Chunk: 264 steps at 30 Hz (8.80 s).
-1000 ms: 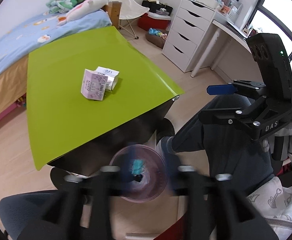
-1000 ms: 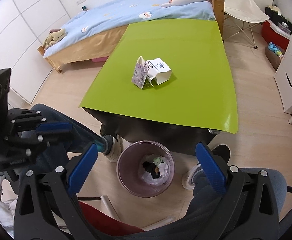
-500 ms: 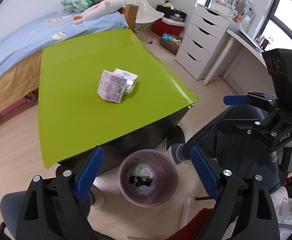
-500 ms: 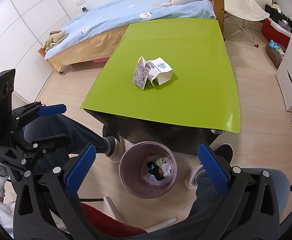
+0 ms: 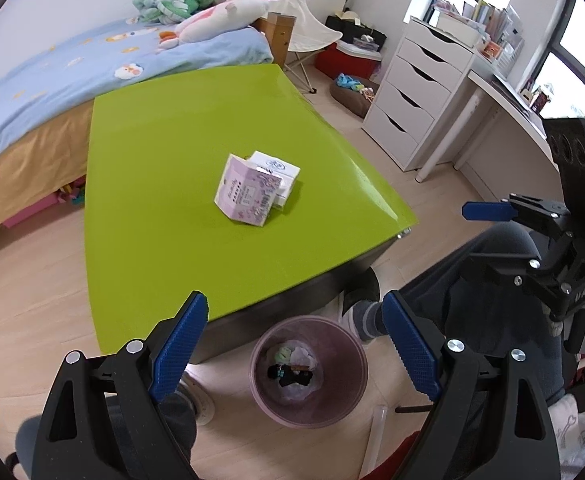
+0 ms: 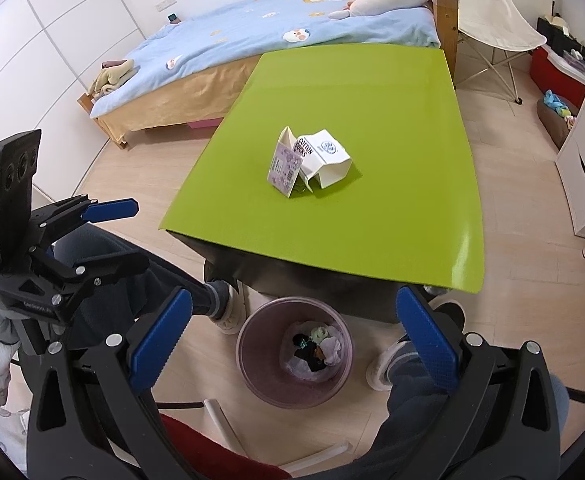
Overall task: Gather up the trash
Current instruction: 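Grasp the pink card beside the white box with the left tool, then grasp the white COTTON SOCKS box with the right tool while the left tool holds the card, then carry both items over the wastebasket and open both tools to drop them, then grasp the blue binder clip with the left tool, then grasp the round yellow tape measure with the right tool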
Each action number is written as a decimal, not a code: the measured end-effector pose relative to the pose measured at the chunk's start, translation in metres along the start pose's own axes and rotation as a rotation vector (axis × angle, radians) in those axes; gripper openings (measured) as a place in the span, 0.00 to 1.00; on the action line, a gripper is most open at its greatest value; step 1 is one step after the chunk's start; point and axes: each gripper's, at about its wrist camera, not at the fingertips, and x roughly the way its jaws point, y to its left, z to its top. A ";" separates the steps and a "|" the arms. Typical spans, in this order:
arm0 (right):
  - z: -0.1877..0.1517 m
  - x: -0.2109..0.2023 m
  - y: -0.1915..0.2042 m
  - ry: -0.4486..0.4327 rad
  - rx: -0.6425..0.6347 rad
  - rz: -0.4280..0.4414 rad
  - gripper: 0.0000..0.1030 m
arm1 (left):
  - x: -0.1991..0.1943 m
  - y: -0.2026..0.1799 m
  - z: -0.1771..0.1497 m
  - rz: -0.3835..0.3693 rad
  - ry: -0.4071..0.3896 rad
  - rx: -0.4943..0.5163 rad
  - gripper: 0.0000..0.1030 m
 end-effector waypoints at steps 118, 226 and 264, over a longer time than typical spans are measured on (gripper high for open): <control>0.078 0.045 -0.009 0.025 0.011 0.129 0.02 | 0.019 0.050 0.049 0.081 0.057 -0.085 0.06; 0.028 0.025 -0.016 0.076 0.016 0.006 0.97 | 0.108 0.039 0.080 0.107 0.199 -0.069 0.83; 0.110 0.088 -0.025 0.124 -0.089 -0.001 0.97 | 0.106 0.070 0.082 0.129 0.170 -0.074 0.04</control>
